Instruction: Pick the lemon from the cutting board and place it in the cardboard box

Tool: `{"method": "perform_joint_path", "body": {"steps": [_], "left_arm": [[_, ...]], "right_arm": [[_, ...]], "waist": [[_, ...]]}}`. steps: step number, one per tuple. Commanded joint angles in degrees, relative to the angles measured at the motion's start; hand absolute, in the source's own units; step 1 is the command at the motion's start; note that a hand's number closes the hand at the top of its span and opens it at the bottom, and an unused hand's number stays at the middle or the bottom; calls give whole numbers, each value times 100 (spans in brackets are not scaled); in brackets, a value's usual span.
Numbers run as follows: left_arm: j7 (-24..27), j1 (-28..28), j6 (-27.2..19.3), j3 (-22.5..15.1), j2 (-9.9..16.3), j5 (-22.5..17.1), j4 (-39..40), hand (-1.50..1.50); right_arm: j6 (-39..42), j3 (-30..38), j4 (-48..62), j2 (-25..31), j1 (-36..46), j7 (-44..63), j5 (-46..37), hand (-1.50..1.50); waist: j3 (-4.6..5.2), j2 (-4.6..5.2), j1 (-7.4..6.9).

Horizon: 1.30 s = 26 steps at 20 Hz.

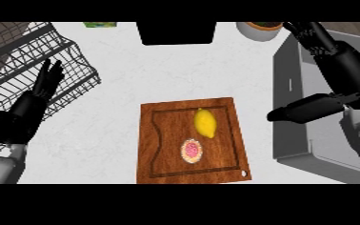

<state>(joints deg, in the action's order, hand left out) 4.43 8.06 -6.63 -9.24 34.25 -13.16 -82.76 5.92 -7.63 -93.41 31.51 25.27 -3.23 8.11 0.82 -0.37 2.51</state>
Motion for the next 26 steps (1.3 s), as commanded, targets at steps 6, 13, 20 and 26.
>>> {"method": "perform_joint_path", "body": {"steps": [6, 13, 20, 26], "left_arm": [[401, 517, 357, -572, -399, 433, -267, 0], [-53, 772, 512, -456, -393, 359, -417, 0], [104, 829, 538, -479, -551, 576, -184, 0], [-101, 707, 536, -404, -619, 594, -576, 0]], "right_arm": [[405, -430, -60, 908, -275, -1194, -1605, -150], [1087, -1369, -587, 1234, 276, 10, -2644, -150], [2488, -2375, -1234, 720, 1177, 1900, -2936, -150], [3021, -3179, -1262, -387, 1547, 3480, -3545, -150]], "waist": [[-82, 45, -195], [-73, 18, -268], [-68, 28, -280], [-75, 16, -333]]}}
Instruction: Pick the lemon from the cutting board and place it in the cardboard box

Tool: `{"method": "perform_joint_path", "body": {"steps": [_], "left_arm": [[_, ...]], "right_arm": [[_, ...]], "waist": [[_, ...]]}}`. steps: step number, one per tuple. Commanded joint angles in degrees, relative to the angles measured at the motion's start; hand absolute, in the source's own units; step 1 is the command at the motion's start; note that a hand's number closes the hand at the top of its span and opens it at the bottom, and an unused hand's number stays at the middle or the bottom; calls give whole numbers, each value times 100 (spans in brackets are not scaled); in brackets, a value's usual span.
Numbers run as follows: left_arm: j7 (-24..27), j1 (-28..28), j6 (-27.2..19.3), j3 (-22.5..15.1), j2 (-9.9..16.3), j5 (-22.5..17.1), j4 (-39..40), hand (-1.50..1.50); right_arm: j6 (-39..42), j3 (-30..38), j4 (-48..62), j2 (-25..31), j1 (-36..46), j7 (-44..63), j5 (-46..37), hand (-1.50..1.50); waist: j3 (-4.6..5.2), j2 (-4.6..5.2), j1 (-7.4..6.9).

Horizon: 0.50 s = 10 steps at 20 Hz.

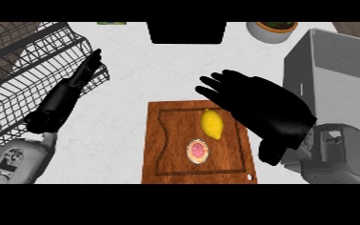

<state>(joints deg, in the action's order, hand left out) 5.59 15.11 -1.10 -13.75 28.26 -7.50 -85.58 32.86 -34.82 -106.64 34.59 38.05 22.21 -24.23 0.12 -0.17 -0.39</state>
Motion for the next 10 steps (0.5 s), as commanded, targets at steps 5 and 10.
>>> {"method": "perform_joint_path", "body": {"steps": [5, 10], "left_arm": [[143, 223, 220, 99, -239, 156, 383, 0], [-395, -19, 275, 332, -115, 190, -255, 0]], "right_arm": [[991, -705, 43, -1508, 159, 2070, -269, -150], [1306, -767, 65, -2265, -113, 2771, -444, -150]], "waist": [[-5, 14, 60], [-9, 2, 29]]}}
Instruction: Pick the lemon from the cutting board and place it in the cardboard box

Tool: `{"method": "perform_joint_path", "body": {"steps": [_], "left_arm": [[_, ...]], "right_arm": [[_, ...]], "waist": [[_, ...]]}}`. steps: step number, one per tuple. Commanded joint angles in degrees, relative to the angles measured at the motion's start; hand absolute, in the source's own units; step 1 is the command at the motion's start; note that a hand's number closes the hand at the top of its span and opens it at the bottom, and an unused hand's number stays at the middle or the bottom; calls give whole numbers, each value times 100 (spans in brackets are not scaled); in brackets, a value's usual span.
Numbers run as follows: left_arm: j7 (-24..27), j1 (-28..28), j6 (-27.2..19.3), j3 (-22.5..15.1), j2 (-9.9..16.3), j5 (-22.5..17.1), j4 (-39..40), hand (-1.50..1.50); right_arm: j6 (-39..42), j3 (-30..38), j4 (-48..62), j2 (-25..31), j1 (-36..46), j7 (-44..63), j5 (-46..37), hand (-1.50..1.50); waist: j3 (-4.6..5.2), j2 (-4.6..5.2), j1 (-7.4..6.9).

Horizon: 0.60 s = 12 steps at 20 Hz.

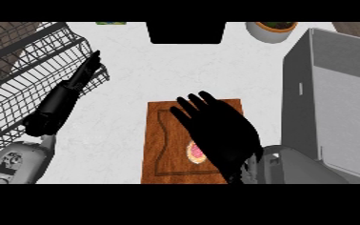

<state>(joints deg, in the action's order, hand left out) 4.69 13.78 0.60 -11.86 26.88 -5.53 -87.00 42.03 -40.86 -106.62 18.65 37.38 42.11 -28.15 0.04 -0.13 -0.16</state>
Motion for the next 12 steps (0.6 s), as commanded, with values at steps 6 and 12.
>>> {"method": "perform_joint_path", "body": {"steps": [6, 12], "left_arm": [[63, -17, 181, 312, -306, 210, 78, 0], [-81, -556, 371, 396, -334, 367, -524, 0]], "right_arm": [[14, -189, 477, -254, -323, -306, -1157, -150], [-102, -263, 582, -510, -662, -457, -1819, -150]], "waist": [[-5, 13, 1], [-6, 5, -25]]}}
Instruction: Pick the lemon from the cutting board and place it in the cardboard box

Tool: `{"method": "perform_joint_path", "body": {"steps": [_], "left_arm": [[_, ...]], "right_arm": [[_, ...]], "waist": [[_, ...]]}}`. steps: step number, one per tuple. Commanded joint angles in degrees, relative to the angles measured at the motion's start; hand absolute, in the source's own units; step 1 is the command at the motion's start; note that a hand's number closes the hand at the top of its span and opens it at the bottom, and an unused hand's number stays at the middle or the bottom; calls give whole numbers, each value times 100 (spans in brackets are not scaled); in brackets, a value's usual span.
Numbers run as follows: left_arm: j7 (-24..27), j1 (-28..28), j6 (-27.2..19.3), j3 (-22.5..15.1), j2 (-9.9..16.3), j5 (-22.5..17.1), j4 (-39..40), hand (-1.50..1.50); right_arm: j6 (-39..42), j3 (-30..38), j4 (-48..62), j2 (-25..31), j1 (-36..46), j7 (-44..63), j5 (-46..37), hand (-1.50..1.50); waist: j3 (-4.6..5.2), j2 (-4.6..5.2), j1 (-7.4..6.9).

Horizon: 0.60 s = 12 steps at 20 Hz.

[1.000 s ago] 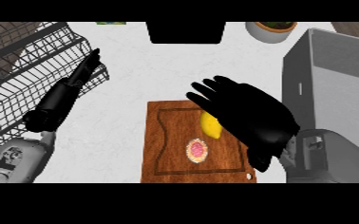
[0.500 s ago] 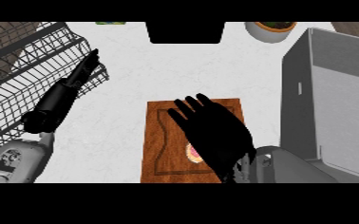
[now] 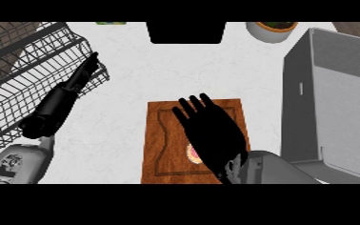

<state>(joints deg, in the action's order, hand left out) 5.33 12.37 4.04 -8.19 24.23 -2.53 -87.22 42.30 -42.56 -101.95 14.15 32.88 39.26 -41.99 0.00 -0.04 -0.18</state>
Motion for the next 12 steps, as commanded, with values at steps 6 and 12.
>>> {"method": "perform_joint_path", "body": {"steps": [6, 12], "left_arm": [[-187, 532, 184, 267, -322, 237, 425, 0], [-83, 33, 297, 335, -472, 503, 31, 0]], "right_arm": [[-445, -131, 889, -103, -175, -718, -1101, -150], [-279, 379, 1147, -199, -210, -1166, -1467, -150]], "waist": [[0, 15, 18], [-1, 4, -2]]}}
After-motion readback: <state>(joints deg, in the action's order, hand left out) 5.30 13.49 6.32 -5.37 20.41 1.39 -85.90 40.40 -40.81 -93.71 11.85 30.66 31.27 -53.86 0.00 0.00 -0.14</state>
